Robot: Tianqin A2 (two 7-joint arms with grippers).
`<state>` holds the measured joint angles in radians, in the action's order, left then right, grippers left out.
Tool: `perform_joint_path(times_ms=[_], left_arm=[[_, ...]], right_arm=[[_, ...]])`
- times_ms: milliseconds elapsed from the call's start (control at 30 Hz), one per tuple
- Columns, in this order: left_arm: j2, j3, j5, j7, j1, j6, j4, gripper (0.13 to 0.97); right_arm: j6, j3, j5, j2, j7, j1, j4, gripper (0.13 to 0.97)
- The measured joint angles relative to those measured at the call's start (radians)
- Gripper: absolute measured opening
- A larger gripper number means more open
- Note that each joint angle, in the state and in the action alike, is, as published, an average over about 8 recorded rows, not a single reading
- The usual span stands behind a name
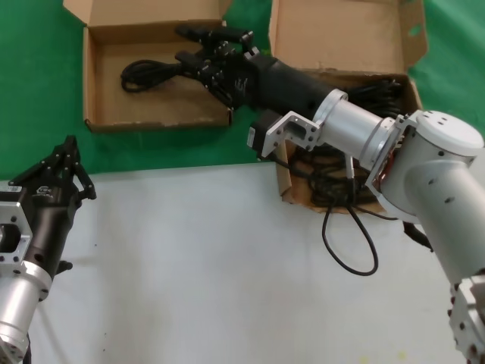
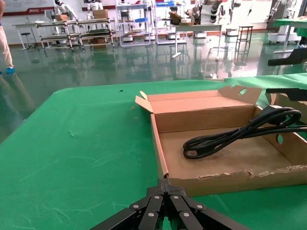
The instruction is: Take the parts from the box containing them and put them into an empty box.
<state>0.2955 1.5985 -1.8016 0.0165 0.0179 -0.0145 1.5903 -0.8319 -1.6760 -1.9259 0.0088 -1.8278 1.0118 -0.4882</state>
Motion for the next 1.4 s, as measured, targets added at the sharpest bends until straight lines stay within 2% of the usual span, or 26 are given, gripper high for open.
perform_joint_path(times_ms=[133,233,500,533,700,800,933,1200,1400], left_arm=[[0.000,0.000,0.000,0.000,0.000,0.000,0.000,0.145],[0.000,0.000,0.000,0.000,0.000,0.000,0.000,0.145],[0.000,0.000,0.000,0.000,0.000,0.000,0.000,0.145],[0.000,0.000,0.000,0.000,0.000,0.000,0.000,0.145],[0.000,0.000,0.000,0.000,0.000,0.000,0.000,0.145],[0.000,0.000,0.000,0.000,0.000,0.000,0.000,0.145],[0.000,0.000,0.000,0.000,0.000,0.000,0.000,0.145],[0.000,0.000,0.000,-0.001,-0.001,0.001,0.000,0.160],[0.001,0.000,0.000,-0.002,-0.002,0.002,0.001,0.191]], right_arm=[[0.014,0.010,0.004,0.003,0.031,-0.025,-0.054,0.303],[0.031,0.019,0.004,0.015,0.099,-0.062,-0.140,0.330],[0.077,0.067,-0.026,0.060,0.341,-0.211,-0.425,0.504],[0.078,0.077,-0.034,0.063,0.362,-0.231,-0.455,0.504],[0.079,0.137,-0.076,0.067,0.429,-0.320,-0.570,0.635],[0.076,0.170,-0.093,0.060,0.444,-0.360,-0.613,0.713],[0.070,0.199,-0.104,0.051,0.454,-0.397,-0.649,0.713],[0.102,0.202,-0.094,0.060,0.521,-0.437,-0.679,0.862],[0.156,0.193,-0.078,0.077,0.617,-0.479,-0.711,0.914]])
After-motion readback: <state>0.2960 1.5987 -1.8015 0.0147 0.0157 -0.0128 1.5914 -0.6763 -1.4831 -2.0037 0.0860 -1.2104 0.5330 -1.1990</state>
